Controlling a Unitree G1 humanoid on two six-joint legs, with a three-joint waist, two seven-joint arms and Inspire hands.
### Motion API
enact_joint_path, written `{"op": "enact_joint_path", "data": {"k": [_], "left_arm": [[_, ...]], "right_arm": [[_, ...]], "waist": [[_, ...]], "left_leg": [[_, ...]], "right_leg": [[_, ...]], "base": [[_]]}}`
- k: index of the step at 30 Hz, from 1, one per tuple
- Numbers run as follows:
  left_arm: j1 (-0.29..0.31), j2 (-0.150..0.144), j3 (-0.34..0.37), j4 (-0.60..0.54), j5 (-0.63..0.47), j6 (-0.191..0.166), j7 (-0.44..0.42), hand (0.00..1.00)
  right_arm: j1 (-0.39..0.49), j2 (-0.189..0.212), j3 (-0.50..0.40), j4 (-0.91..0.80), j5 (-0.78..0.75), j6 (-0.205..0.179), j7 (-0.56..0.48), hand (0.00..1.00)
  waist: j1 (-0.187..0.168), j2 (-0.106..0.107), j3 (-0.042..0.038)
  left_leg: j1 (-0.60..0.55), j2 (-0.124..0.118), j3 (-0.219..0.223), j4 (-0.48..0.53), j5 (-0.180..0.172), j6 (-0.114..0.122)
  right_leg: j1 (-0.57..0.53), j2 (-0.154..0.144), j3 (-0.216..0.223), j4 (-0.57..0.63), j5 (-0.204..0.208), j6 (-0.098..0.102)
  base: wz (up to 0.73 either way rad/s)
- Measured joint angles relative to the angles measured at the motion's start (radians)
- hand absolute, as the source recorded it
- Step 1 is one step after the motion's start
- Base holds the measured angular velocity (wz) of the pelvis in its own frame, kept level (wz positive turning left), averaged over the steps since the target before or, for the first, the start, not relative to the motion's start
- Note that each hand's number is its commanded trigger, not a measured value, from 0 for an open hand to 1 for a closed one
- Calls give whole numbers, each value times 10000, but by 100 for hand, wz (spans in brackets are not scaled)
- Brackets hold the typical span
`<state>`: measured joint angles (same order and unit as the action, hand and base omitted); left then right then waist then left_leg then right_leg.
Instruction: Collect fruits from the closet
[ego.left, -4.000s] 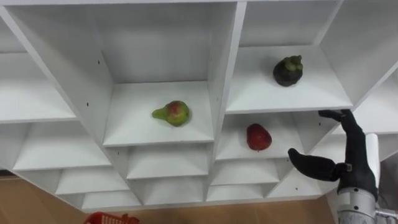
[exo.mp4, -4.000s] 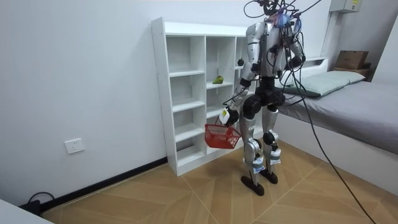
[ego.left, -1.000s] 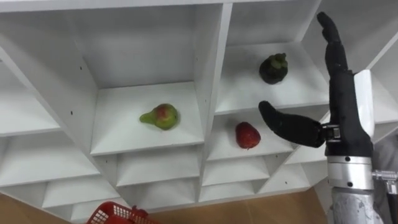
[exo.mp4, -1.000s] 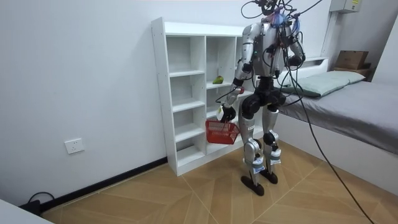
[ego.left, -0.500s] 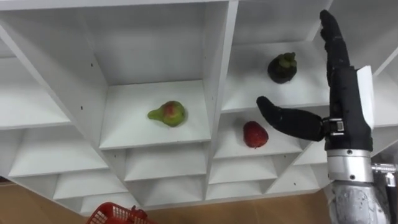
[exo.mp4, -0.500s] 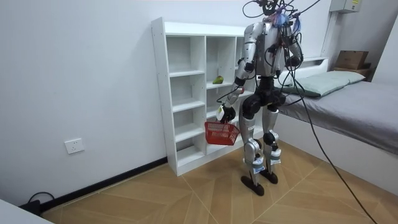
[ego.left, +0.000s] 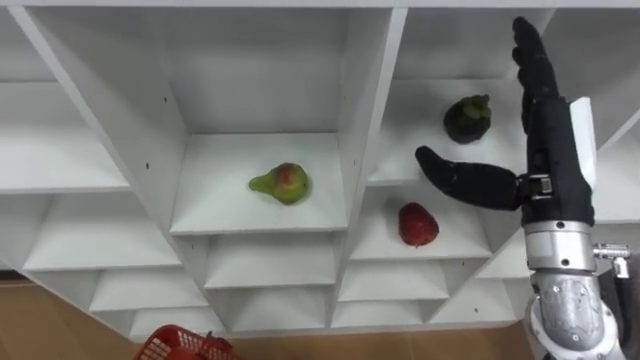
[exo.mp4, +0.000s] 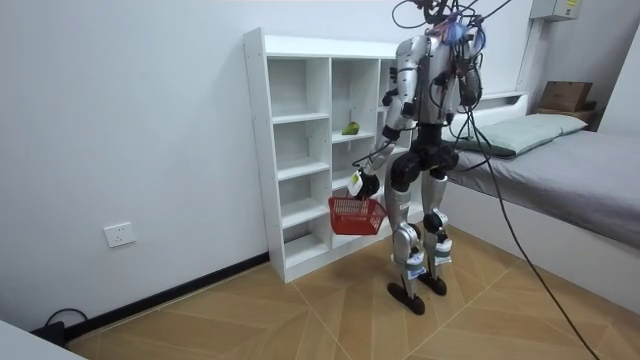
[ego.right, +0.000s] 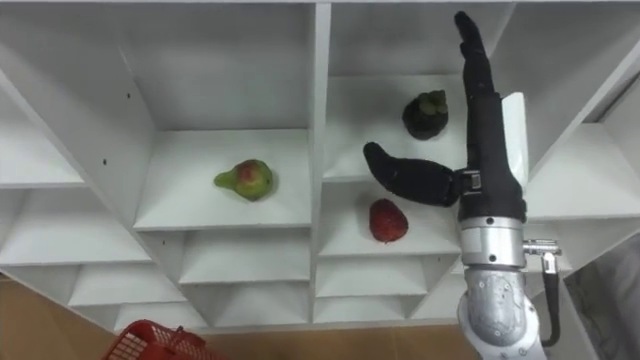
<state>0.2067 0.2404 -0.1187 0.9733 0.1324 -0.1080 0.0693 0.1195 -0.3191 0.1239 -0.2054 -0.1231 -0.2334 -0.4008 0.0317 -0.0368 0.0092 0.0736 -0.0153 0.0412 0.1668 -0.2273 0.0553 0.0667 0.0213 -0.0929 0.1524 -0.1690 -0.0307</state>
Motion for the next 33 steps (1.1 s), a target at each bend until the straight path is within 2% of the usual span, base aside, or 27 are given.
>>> {"op": "enact_joint_path", "data": {"k": [5,9,21,26,33], "left_arm": [[131,-96,291,-331,560,201,2,100],[144,-133,325,-352,563,201,15,100],[171,-152,402,-334,570,367,36,100],[241,-157,403,-324,573,371,52,100],[338,-294,496,-323,780,449,78,100]], "right_arm": [[-781,-14,-577,482,127,28,-257,0],[-933,-19,-676,1077,222,27,-427,0],[-952,-27,-691,1640,433,87,-421,0],[-1073,-25,-690,2257,376,91,-413,0],[-1171,-25,-694,2717,293,160,-209,0]], "waist": [[44,-100,-57],[40,-84,-51],[29,-46,-35],[49,-86,-62],[54,-83,-58]], "left_leg": [[-52,-23,-172,48,5,4],[20,-21,-178,41,7,6],[65,13,-217,25,15,-7],[98,7,-218,36,17,-11],[86,2,-218,53,48,-43]], "right_leg": [[49,-14,-227,-6,1,1],[119,-21,-260,-13,0,1],[174,-46,-467,-30,-1,2],[209,-56,-465,-29,0,2],[207,-63,-477,-26,0,0]], "base": [[14],[1],[0],[0],[0]]}}
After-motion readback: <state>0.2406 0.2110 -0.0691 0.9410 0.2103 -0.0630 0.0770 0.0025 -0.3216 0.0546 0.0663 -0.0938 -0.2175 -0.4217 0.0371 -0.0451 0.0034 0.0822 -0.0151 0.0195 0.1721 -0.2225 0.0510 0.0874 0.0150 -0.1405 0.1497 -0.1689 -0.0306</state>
